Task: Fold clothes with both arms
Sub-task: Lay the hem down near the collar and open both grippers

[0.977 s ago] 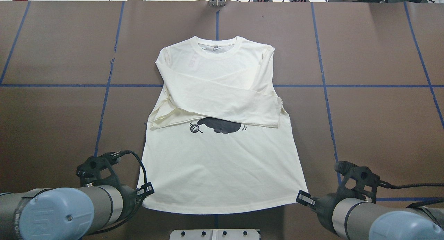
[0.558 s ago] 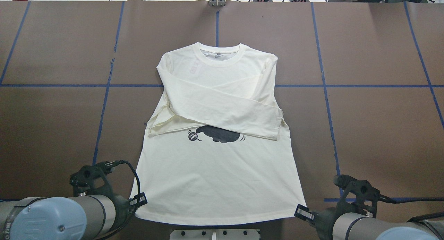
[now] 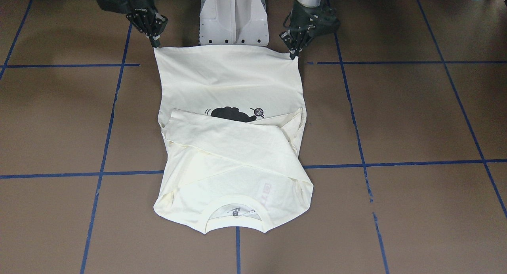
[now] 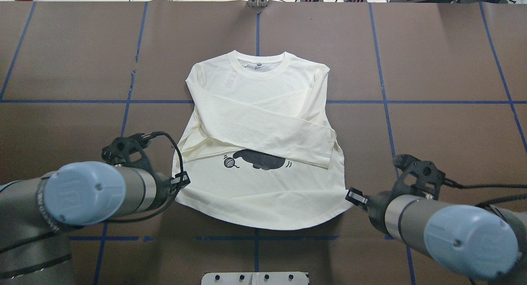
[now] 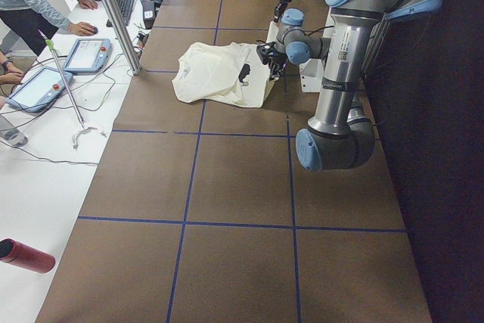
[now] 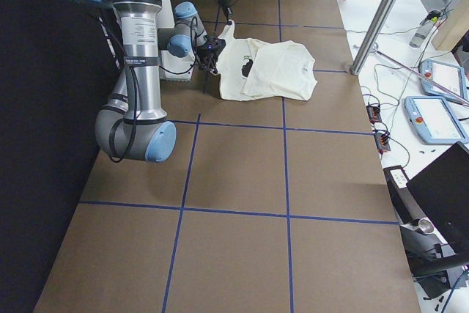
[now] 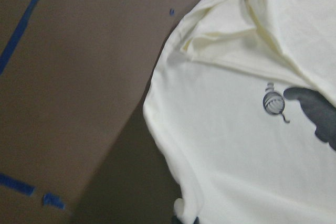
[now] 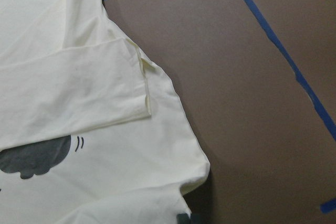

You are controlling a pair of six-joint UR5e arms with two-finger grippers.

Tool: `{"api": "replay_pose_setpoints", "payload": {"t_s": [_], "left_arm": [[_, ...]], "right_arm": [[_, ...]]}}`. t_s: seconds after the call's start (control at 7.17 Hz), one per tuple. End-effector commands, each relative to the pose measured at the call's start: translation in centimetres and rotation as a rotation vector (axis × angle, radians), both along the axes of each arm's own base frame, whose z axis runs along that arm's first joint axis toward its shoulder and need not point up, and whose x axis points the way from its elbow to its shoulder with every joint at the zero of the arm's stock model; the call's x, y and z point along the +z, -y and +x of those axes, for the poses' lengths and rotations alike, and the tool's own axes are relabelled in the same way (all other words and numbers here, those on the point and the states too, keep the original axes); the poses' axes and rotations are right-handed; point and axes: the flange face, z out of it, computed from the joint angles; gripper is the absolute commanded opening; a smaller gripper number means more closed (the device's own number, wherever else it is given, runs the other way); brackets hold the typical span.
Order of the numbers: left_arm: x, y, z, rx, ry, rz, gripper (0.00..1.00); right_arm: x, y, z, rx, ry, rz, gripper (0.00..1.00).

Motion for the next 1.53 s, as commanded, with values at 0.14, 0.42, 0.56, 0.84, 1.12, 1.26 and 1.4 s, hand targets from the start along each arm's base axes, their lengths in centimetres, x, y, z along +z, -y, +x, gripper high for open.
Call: {"api": "replay_pose_setpoints", "payload": {"t_s": [0.14,0.42,0.56,0.84,1.12,1.26,1.4], "left_arm": [[1.2,13.2,-0.7,-0.112,0.053,0.09,0.0],[5.0,21.1,1.9,-0.182,0.051,0.105,0.0],[7.4,23.2,3.4,-0.194,0.034,0.123,0.0],[8.0,26.3,2.6,-0.235,0.033,0.126,0.0],[6.1,27.4,2.0,-0.252,0.014,0.139,0.0],[5.8,27.7,1.6,-0.257,0.01,0.141,0.0],[5.6,28.1,0.9,-0.267,0.007,0.142,0.0]], "right_arm": [[1.9,17.9,-2.1,-0.047,-0.134,0.036,0.0],[3.0,26.1,-4.2,-0.023,-0.222,0.02,0.0],[3.8,28.9,-5.3,-0.04,-0.267,0.019,0.0],[6.1,33.8,-7.8,-0.017,-0.228,0.038,0.0],[5.0,35.9,-6.1,-0.028,-0.209,0.042,0.0],[4.4,36.0,-6.1,-0.031,-0.197,0.043,0.0],[3.9,36.3,-5.9,-0.027,-0.194,0.047,0.0]]}}
